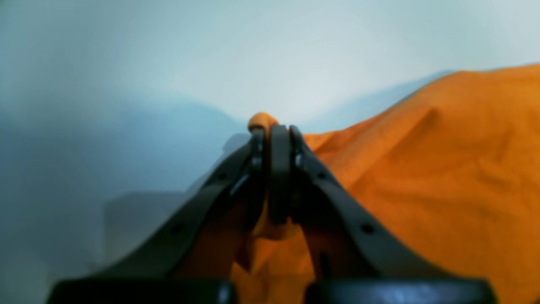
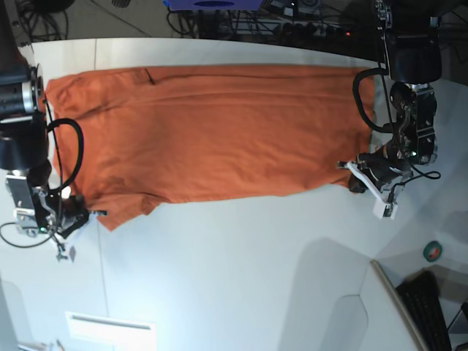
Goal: Layout the t-shirt on the table in an organized manner, then fold the t-shirt properly
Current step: 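Lift the side edge with both grippers and fold it over the shirt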
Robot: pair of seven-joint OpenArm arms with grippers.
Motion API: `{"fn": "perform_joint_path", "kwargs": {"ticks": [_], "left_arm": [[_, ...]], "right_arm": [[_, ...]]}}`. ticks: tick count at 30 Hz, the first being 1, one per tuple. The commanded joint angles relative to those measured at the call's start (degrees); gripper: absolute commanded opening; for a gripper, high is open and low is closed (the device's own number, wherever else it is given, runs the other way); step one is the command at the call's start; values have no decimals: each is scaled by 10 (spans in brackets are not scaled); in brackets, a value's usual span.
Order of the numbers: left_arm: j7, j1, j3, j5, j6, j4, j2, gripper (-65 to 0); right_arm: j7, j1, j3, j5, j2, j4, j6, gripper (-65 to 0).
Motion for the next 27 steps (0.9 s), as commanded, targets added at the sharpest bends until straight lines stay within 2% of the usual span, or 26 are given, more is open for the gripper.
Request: {"fn": "perform_joint_path", "kwargs": {"ticks": [1, 4, 6, 8, 11, 14, 19, 25, 27], "left_arm": [[4, -2, -2, -6, -3, 18, -9, -650], [30, 7, -3, -7, -3, 49, -9, -650], [34, 22, -21, -7, -5, 68, -9, -650], [35, 29, -33, -7, -21, 87, -9, -650], [77, 41, -52, -7, -46, 104, -9, -650], [85, 64, -71, -7, -67, 131, -9, -650], [85, 107, -76, -7, -69, 173, -9, -650], [85, 139, -76, -7, -70, 177, -9, -650], [85, 146, -76, -7, -70, 177, -9, -650]], "right_arm": [[7, 5, 20, 2, 8, 29, 1, -650], [9, -34, 63, -1, 8, 100, 2, -650], [9, -53, 65, -1, 8, 132, 2, -650], [8, -70, 64, -1, 8, 155, 2, -650], [11, -91, 64, -1, 8, 167, 2, -650], [11, -104, 65, -1, 8, 169, 2, -650], [11, -120, 66, -1, 17, 173, 2, -650], [6, -174, 67, -1, 26, 272, 2, -650], [6, -192, 67, 0, 39, 292, 2, -650]]}}
